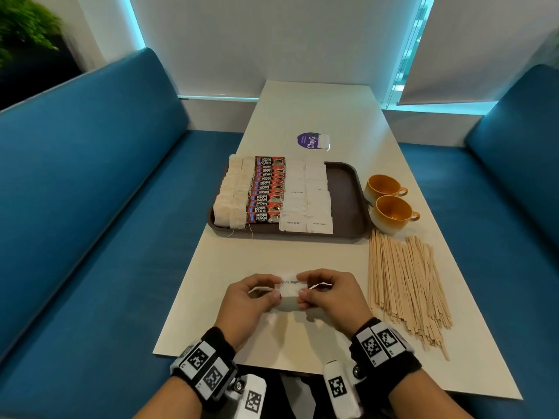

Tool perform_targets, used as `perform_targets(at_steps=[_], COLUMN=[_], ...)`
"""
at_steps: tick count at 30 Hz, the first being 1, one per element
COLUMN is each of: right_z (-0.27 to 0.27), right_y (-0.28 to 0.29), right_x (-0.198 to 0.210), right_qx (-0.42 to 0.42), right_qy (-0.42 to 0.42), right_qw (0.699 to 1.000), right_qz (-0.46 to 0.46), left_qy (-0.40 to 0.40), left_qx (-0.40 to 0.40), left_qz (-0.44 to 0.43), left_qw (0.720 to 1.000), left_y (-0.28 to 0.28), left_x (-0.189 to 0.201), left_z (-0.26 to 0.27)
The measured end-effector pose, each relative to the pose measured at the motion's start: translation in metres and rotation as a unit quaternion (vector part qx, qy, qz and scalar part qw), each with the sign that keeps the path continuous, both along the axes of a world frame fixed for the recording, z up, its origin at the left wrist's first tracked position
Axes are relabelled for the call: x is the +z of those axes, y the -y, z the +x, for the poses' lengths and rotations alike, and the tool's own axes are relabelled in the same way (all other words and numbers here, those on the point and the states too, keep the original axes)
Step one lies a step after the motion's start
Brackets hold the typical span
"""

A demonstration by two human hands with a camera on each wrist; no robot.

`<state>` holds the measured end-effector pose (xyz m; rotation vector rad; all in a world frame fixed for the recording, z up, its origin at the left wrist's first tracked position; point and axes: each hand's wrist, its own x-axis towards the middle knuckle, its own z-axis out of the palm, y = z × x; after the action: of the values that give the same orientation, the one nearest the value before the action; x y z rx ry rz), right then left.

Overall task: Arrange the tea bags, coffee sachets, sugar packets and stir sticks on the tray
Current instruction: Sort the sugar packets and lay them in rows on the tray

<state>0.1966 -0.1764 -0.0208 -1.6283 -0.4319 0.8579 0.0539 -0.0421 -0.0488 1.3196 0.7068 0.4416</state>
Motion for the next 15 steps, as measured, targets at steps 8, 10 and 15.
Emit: perform_targets(at_steps=[8,10,15], right_z=[0.045,0.063,0.106], right_y=[-0.038,-0.054,-0.094], right_x=[0.010,0.016,0.020], right_qx=[-0.007,-0.004,0.005], right_qy=[0.118,0.144,0.239], right_qw=[0.993,0.989,0.967], right_qz=[-0.026,-0.029,-0.092], left_qy=[-0.052,-0.068,-0.138], left_qx=[-0.011,-0.014,-0.024], left_qz=[0.054,0.119,0.243], left_qw=[0.997,0.990,0.960], left_y=[-0.040,-0.055,-0.091], left_x=[0.039,0.046,0.049], left_z=[0.041,0.061,0.114])
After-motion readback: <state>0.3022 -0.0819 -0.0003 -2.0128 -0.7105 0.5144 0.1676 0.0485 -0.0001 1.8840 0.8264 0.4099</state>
